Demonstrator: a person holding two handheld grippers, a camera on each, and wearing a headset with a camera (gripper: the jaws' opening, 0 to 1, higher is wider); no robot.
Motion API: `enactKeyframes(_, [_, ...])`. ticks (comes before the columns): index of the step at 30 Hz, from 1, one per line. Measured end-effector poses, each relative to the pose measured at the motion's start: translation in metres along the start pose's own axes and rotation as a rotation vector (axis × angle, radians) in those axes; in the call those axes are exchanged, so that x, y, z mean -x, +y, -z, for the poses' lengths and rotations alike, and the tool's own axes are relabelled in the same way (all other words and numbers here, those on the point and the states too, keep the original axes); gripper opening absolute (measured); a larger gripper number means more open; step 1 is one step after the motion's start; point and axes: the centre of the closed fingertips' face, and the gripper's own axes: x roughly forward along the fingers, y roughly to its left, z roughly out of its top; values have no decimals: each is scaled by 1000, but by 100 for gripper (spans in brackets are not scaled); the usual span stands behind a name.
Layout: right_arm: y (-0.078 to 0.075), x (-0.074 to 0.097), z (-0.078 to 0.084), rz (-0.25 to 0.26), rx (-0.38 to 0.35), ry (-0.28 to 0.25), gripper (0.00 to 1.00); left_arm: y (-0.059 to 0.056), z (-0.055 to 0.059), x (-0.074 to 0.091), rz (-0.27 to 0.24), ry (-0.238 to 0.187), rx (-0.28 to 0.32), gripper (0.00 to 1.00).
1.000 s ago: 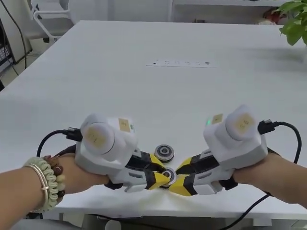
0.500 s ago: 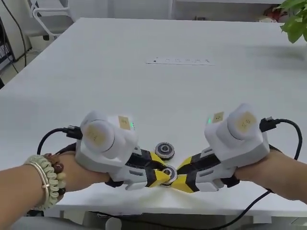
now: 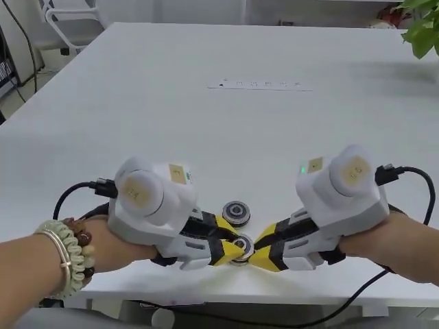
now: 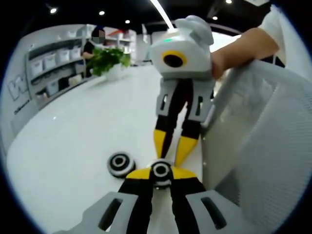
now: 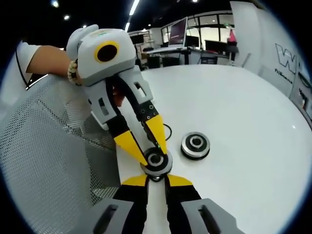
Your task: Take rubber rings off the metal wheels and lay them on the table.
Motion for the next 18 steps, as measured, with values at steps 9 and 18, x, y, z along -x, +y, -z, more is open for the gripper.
enactKeyframes(9, [-5, -1, 4, 22, -3, 18, 0, 0, 0, 0, 0, -1, 2, 14])
enactKeyframes(18, [-7, -2, 4, 21, -156, 9, 0, 1, 0, 0, -1, -1, 2, 14])
